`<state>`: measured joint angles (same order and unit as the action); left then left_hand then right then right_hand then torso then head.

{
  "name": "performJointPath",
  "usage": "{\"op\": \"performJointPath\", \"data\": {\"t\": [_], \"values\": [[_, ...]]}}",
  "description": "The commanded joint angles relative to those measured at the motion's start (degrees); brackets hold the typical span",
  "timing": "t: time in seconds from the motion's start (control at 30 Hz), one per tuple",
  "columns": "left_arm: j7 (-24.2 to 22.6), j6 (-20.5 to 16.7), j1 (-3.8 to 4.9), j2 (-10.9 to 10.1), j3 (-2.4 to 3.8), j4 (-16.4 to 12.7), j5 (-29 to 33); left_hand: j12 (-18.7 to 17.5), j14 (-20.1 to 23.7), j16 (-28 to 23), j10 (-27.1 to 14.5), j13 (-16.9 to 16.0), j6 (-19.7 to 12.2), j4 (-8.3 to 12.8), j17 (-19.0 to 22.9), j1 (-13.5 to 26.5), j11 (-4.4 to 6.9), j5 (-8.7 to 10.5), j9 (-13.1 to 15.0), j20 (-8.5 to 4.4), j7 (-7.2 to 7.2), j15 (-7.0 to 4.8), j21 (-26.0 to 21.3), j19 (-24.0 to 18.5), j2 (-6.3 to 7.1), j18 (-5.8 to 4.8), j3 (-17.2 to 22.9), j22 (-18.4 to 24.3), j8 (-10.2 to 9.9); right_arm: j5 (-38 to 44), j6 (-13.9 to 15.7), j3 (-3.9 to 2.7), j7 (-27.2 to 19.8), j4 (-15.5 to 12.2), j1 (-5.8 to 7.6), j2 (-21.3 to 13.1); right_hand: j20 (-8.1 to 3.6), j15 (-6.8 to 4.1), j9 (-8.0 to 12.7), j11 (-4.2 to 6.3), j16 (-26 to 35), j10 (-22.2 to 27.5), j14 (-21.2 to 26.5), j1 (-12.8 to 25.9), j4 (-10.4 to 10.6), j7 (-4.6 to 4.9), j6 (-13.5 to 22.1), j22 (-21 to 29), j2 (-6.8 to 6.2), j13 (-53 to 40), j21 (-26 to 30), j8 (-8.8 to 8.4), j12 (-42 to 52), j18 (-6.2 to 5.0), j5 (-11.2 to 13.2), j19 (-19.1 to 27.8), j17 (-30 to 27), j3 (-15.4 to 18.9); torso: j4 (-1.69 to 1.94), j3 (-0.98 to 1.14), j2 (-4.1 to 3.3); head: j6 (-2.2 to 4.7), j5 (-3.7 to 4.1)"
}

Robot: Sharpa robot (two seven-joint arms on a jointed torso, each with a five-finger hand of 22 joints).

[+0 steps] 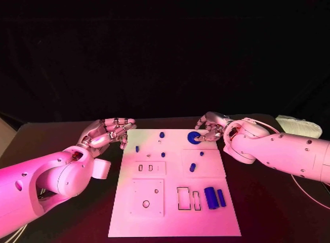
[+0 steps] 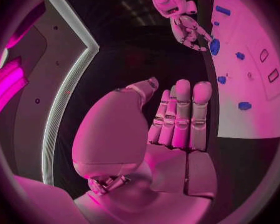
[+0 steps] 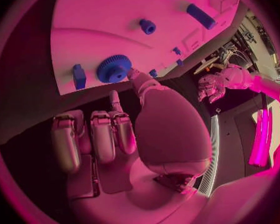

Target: Assemble the parts on the task board

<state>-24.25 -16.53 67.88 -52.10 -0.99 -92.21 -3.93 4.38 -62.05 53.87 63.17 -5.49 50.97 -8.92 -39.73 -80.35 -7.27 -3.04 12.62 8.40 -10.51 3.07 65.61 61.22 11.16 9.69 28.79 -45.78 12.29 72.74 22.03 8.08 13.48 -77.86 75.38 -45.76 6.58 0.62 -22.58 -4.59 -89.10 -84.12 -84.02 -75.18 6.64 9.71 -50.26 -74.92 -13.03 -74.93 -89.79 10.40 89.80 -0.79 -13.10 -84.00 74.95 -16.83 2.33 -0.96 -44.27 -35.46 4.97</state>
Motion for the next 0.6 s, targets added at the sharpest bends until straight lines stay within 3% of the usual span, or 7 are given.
{"op": "performJointPath", "data": {"t": [0.03, 0.27, 0.5, 0.6], "values": [[-0.5, 1.1, 0.06, 0.1, 0.05, -0.1, -0.1, 0.2, -0.4, 0.2, -0.3, 0.1, -0.6, 0.3, 0.1, 0.6, 0.1, 0.13, 0.1, 0.11, 0.0, -0.12, 0.3, 0.3, 0.14, -0.84, 0.0, -0.1, -0.3, 1.6, -0.9, 0.01, 1.3, 0.2, -0.11, 0.1, 0.29, 0.22, 0.0, -0.44, -0.2, -5.9, -5.4, -0.2, -0.1, 0.06, 0.1, -15.1, 0.62, -15.1, -0.2, 0.29, 0.2, 0.79, -0.3, -6.0, 12.4, 0.3, 0.03, 0.03, 0.03, -0.16, -0.27], [-0.4, 1.1, 0.06, 0.1, 0.05, -0.1, -0.1, 0.3, -0.4, 0.2, -0.3, 0.1, -0.5, 0.4, 0.1, 0.7, 0.1, 0.13, 0.1, 0.11, 0.0, -0.12, 0.3, 0.3, 0.15, -0.85, 0.1, -0.1, -0.3, 1.9, -1.3, 0.02, 1.6, 0.8, -0.25, 0.5, 0.29, 0.21, 0.0, -0.43, -0.2, -5.9, -5.4, -0.4, 0.0, 0.05, 0.0, -15.1, 0.75, -15.1, -0.2, 0.34, 0.2, 0.79, -0.4, -6.0, 12.4, 0.4, 0.0, 0.0, 0.05, -0.56, -0.21], [-0.3, 1.0, 0.06, 0.2, 0.05, 0.0, -0.1, 0.3, -0.5, 0.2, -0.4, 0.1, -0.5, 0.4, 0.1, 0.7, 0.1, 0.13, 0.1, 0.1, 0.0, -0.13, 0.3, 0.3, 0.12, -0.83, 0.1, -0.1, -0.3, 1.6, -1.3, 0.04, 1.6, 1.6, -0.58, 1.3, 0.29, 0.21, 0.0, -0.42, -0.1, -5.9, -5.4, -0.4, 0.1, 0.04, -0.1, -15.1, 0.87, -15.1, -0.2, 0.38, 0.2, 0.79, -0.5, -6.0, 12.3, 0.4, -0.02, 0.03, 0.0, -0.36, -0.25], [-0.3, 0.9, 0.06, 0.2, 0.05, 0.0, -0.1, 0.3, -0.5, 0.2, -0.4, 0.1, -0.5, 0.4, 0.1, 0.7, 0.1, 0.13, 0.1, 0.1, 0.0, -0.13, 0.3, 0.3, 0.12, -0.83, 0.1, -0.1, -0.3, 1.4, -1.2, 0.05, 1.5, 1.8, -0.71, 1.6, 0.29, 0.21, 0.0, -0.42, -0.1, -5.9, -5.4, -0.4, 0.1, 0.04, -0.1, -15.1, 0.87, -15.1, -0.2, 0.38, 0.2, 0.79, -0.5, -6.0, 12.3, 0.4, 0.04, 0.0, 0.02, -0.5, 0.12]]}}
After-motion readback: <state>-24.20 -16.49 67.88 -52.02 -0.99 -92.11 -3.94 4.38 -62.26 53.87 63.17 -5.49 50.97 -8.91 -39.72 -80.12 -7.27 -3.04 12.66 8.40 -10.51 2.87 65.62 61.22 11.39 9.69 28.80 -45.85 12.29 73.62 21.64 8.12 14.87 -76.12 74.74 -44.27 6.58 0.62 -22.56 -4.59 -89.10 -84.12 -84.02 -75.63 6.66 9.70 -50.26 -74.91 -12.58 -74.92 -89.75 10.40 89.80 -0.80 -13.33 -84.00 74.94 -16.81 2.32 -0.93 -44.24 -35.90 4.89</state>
